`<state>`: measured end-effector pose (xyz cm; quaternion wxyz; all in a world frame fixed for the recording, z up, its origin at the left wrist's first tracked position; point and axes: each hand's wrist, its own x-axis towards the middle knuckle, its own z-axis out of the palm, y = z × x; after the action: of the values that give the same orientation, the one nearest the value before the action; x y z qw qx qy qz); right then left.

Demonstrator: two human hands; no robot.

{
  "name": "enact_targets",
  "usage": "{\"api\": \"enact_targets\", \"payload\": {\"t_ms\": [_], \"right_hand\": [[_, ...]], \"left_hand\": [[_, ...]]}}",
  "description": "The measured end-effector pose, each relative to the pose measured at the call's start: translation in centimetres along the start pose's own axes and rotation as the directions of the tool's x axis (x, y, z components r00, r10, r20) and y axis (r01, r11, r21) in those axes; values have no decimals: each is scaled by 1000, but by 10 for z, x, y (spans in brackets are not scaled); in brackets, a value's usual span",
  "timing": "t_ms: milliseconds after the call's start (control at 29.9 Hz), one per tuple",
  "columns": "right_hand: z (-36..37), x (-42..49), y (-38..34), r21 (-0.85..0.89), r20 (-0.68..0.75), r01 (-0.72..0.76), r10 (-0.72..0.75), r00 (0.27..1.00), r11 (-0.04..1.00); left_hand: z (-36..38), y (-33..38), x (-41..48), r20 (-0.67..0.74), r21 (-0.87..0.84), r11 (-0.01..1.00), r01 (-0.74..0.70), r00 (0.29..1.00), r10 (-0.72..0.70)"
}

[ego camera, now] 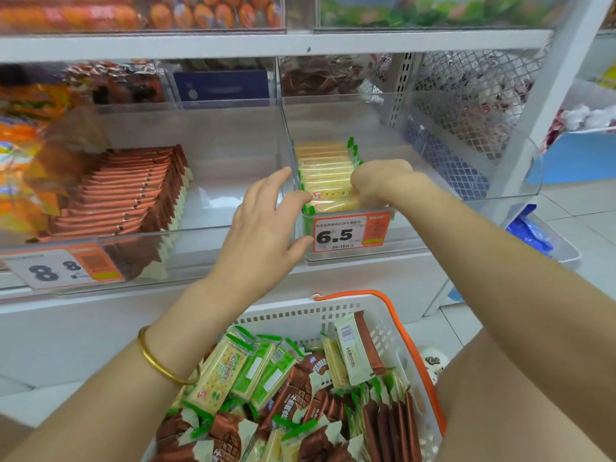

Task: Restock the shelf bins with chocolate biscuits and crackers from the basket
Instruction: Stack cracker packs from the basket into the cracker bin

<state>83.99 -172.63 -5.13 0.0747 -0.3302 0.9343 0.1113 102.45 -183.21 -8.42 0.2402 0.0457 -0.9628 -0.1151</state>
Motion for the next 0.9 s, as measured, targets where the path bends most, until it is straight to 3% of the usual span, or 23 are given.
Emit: {"api": "enact_targets", "payload": {"t_ms": [100, 267, 568, 668, 735, 802, 902], "right_hand": [[3, 3, -1, -63, -45, 28, -31, 999, 998], [10, 8, -1, 28, -149, 60, -55, 987, 998], [9, 9, -1, -74, -80, 60, -66, 995, 995], [3, 3, 1, -18, -103, 20, -22, 994, 1000], [-7, -12, -1, 70, -187, -15, 28, 982, 997], [-17, -41, -9, 193, -396, 15, 63, 916, 981], [-14, -95, -39, 213, -642, 184, -4, 767, 960]], "left_hand": [[1, 0, 0, -10, -11, 1000, 3, 1000, -3], [4, 1, 0, -10, -25, 1000, 11, 1000, -11], [4, 1, -1, 0, -12, 1000, 9, 1000, -9], [3, -1, -7, -77, -21, 999, -34, 996, 32], [-1, -2, -18, -219, -27, 997, -76, 973, 68], [-6, -6, -39, -336, -33, 990, -134, 935, 115], [1, -31, -78, -243, 6, 987, -163, 957, 160]]}}
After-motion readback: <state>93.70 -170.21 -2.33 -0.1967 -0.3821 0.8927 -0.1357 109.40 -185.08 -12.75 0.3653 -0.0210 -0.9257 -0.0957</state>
